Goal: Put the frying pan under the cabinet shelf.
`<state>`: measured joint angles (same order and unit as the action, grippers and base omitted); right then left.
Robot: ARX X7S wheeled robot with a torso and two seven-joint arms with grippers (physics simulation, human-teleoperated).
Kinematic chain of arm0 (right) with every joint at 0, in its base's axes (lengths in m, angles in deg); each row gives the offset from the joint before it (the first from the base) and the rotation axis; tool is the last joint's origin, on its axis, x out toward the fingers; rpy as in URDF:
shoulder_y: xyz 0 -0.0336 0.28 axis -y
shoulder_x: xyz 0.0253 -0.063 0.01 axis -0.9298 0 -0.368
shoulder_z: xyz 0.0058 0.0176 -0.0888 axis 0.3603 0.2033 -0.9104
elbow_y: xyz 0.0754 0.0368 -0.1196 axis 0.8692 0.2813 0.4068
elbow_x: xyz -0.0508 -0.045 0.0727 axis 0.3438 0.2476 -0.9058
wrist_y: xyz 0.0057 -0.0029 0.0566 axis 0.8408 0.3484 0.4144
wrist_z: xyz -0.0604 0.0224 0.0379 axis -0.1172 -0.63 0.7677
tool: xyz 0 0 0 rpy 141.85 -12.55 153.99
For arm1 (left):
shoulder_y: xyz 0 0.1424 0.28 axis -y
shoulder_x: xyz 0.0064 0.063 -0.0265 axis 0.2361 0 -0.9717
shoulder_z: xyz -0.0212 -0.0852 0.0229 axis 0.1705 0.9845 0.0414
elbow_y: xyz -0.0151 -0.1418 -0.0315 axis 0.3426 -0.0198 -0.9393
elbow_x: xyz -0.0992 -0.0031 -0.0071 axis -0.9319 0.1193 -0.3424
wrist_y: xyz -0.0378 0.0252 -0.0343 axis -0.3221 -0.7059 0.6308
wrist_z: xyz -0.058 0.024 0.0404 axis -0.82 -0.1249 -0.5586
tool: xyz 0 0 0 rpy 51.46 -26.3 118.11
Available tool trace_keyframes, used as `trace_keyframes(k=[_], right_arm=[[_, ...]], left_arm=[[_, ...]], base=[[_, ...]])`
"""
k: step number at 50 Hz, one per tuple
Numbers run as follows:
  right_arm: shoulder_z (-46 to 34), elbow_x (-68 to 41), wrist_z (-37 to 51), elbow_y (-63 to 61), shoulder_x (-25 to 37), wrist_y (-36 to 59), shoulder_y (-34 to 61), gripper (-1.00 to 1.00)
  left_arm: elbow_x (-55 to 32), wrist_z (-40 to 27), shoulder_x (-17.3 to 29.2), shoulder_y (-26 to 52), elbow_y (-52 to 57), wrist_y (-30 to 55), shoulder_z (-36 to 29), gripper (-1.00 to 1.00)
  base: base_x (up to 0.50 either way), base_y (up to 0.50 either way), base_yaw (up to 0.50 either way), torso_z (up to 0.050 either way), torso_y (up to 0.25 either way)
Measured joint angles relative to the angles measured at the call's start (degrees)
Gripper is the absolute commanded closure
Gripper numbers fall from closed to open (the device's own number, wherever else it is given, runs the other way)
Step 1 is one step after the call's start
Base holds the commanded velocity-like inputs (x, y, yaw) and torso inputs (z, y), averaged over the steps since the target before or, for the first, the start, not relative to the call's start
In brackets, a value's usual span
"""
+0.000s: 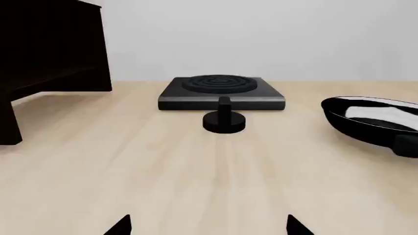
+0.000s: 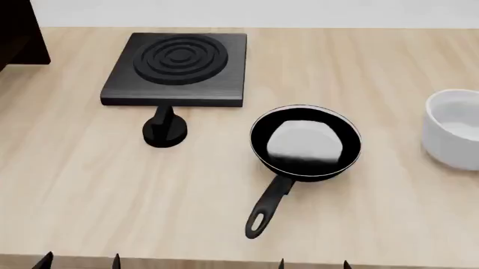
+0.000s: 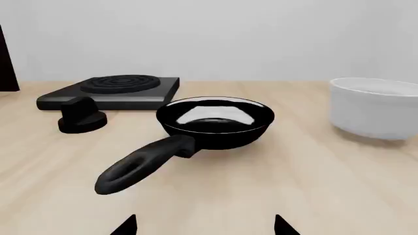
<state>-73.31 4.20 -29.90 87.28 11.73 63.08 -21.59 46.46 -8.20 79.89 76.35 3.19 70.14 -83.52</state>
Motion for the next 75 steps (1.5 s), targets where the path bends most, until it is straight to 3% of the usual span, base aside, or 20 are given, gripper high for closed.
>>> trace_keyframes(k=[13, 30, 46, 57, 65, 75], right_arm=[[-9.71, -7.67, 9.45, 0.35, 7.83, -1.5, 0.58, -1.0], [-11.78, -12.16, 14.06, -4.73, 12.1, 2.02, 0.69, -1.0], [-6.43, -17.94, 19.63, -26.18, 18.47, 17.42, 4.09, -1.0], [0.71, -26.27, 24.08, -41.43, 24.17, 32.35, 10.58, -1.0], [6.69, -34.26, 28.72, -50.78, 28.11, 43.16, 16.33, -1.0], [9.78, -41.42, 33.89, -56.17, 32.08, 48.67, 20.41, -1.0]], left_arm=[[-1.39, -1.22, 1.5, -0.14, -0.3, 0.37, -1.23, -1.0], [-6.36, -3.92, 3.12, 0.07, 5.65, 4.9, -2.0, -1.0], [-14.08, -7.75, 6.9, 6.93, 27.87, 20.8, 0.91, -1.0], [-23.56, -13.28, 10.66, 15.22, 45.33, 38.91, 7.16, -1.0], [-40.69, -27.12, 19.37, 22.02, 53.38, 46.75, 10.76, -1.0], [-55.28, -41.7, 31.08, 25.83, 57.54, 44.4, 10.08, -1.0]], base=[[0.0, 0.0, 0.0, 0.0, 0.0], [0.0, 0.0, 0.0, 0.0, 0.0], [0.0, 0.0, 0.0, 0.0, 0.0], [0.0, 0.0, 0.0, 0.0, 0.0], [0.01, 0.06, 0.0, 0.0, 0.0], [0.21, 0.5, 0.0, 0.0, 0.0]])
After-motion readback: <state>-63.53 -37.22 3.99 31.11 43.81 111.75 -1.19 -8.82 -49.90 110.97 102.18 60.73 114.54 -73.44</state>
